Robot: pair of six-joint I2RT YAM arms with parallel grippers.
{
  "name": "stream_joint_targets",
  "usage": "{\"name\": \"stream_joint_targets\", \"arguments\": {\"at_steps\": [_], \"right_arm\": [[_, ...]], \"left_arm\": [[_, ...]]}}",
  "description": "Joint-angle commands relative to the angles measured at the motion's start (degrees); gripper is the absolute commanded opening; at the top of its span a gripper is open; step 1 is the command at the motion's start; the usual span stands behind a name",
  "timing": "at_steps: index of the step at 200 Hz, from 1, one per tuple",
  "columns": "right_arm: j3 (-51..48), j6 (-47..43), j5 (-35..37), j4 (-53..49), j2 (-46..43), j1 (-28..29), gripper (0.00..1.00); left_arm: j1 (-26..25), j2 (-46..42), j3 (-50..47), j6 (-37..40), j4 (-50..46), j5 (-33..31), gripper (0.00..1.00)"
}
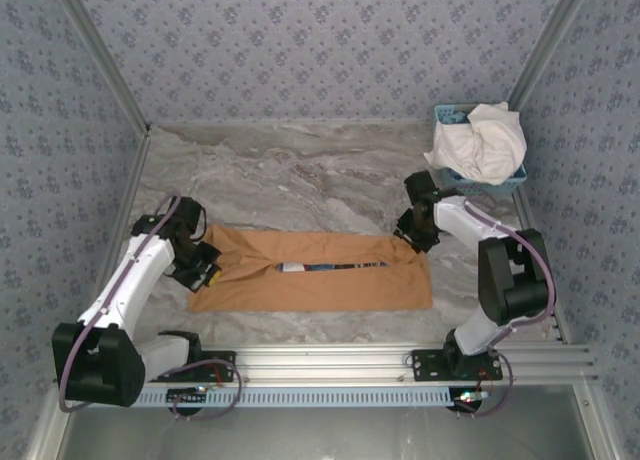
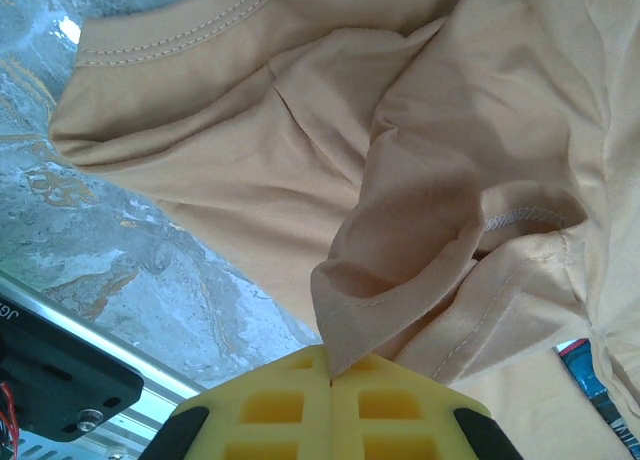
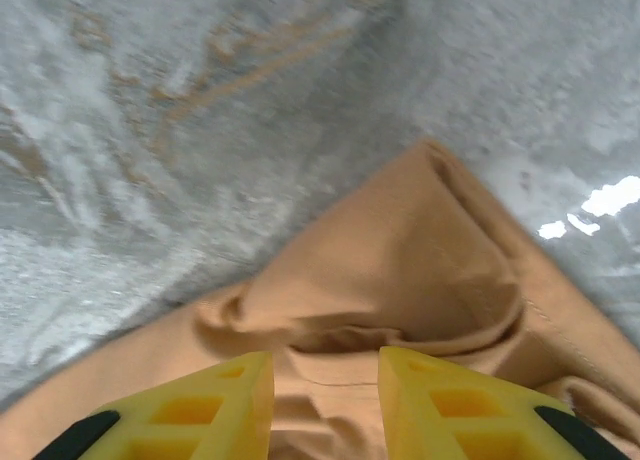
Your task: Fold and stack the t-shirts
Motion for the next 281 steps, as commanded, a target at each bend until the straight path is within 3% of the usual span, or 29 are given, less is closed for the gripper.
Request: {"name": "stream_joint_targets", "arguments": {"at_steps": [1, 95, 137, 147, 168, 187, 200, 233, 281], "right_arm": [[3.5, 0.4, 2.9, -4.8, 1.8, 1.7, 0.34], [1.9, -2.5, 4.6, -6.3, 7.1, 3.0, 0.33], [1.3, -4.0, 5.6, -5.6, 7.9, 3.1, 0.37], [1.5, -4.4, 5.6, -5.8, 8.0, 3.1, 0.33], [1.4, -4.4, 6.7, -6.2, 6.5, 3.2, 0.10], [2.1, -4.6, 8.4, -7.9, 4.3, 3.4, 0.00], [2.9, -5.2, 9.4, -9.1, 3.0, 3.2, 0.00], [5.8, -7.1, 10.4, -10.3, 0.2, 1.4, 0.00], [14.6, -11.1, 8.3, -8.6, 2.5, -3.5, 0.00]], "left_arm": [[-0.3, 0.3, -0.5, 1.2, 0.2, 0.4, 0.00], [-0.4, 0.8, -0.9, 1.4, 1.0, 1.1, 0.00], [-0.6, 0.8, -0.8, 1.1, 1.0, 0.9, 0.00], [-0.6, 0.8, -0.8, 1.0, 1.1, 0.8, 0.00], [-0.8, 0.8, -0.4, 0.9, 1.1, 0.7, 0.00], [-1.0, 0.9, 0.3, 0.9, 1.1, 0.5, 0.00], [-1.3, 1.2, 1.3, 1.0, 1.3, 0.0, 0.00], [-1.5, 5.3, 9.8, 3.9, 1.9, -2.4, 0.00], [-1.3, 22.0, 31.6, 10.5, 5.5, -1.4, 0.00]]}}
